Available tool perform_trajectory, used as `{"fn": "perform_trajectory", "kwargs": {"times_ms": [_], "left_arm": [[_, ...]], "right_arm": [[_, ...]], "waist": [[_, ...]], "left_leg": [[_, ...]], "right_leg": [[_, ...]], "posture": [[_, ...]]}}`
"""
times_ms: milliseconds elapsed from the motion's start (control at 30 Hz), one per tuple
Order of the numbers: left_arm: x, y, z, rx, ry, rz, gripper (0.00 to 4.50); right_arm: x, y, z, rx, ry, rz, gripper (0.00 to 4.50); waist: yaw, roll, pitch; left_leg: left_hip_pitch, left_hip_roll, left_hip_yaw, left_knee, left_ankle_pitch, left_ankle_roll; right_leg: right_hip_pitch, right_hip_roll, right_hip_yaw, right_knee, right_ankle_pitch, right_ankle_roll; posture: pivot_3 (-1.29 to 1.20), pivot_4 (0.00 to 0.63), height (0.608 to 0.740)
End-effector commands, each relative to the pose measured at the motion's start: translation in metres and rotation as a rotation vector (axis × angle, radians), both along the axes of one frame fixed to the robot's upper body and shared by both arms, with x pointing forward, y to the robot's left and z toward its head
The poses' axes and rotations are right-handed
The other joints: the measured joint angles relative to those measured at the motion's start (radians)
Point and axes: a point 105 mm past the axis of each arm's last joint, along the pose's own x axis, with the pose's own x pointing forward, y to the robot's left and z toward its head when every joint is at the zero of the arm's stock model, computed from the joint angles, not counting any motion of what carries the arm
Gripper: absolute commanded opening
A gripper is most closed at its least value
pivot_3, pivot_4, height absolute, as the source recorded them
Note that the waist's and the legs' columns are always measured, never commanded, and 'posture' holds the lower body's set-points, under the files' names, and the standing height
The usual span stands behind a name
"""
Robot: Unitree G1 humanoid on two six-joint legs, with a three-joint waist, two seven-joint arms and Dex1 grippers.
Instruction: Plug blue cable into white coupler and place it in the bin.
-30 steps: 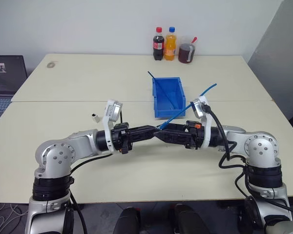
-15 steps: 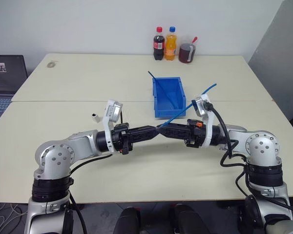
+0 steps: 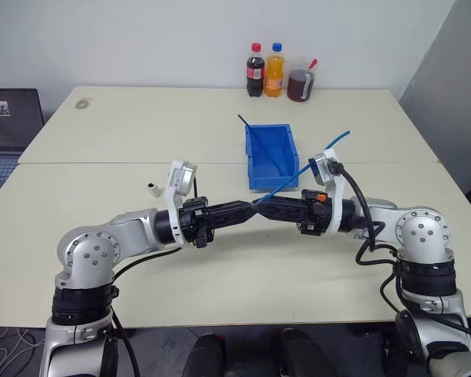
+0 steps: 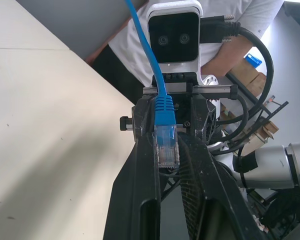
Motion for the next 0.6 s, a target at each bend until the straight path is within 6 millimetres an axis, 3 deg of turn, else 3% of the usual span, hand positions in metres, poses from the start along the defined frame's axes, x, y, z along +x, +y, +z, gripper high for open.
{"fn": "perform_trajectory", "kwargs": {"times_ms": [33, 600], "left_arm": [[-0.006, -0.001, 0.008, -0.011, -0.034, -0.032, 0.24], [-0.002, -0.002, 0.010, -0.012, -0.042, -0.024, 0.24]], "right_arm": [[0.006, -0.006, 0.009, 0.012, -0.039, -0.045, 2.46], [-0.005, -0.005, 0.008, 0.030, 0.001, 0.016, 2.46]], "waist": [[0.001, 0.000, 0.000], [0.000, 0.000, 0.000]], "left_leg": [[0.000, 0.000, 0.000, 0.000, 0.000, 0.000], [-0.001, 0.000, 0.001, -0.003, 0.000, 0.000]], "right_leg": [[0.000, 0.000, 0.000, 0.000, 0.000, 0.000], [-0.002, 0.000, 0.000, 0.000, 0.000, 0.000]], "posture": [[0.00, 0.150, 0.740], [0.00, 0.150, 0.740]]}}
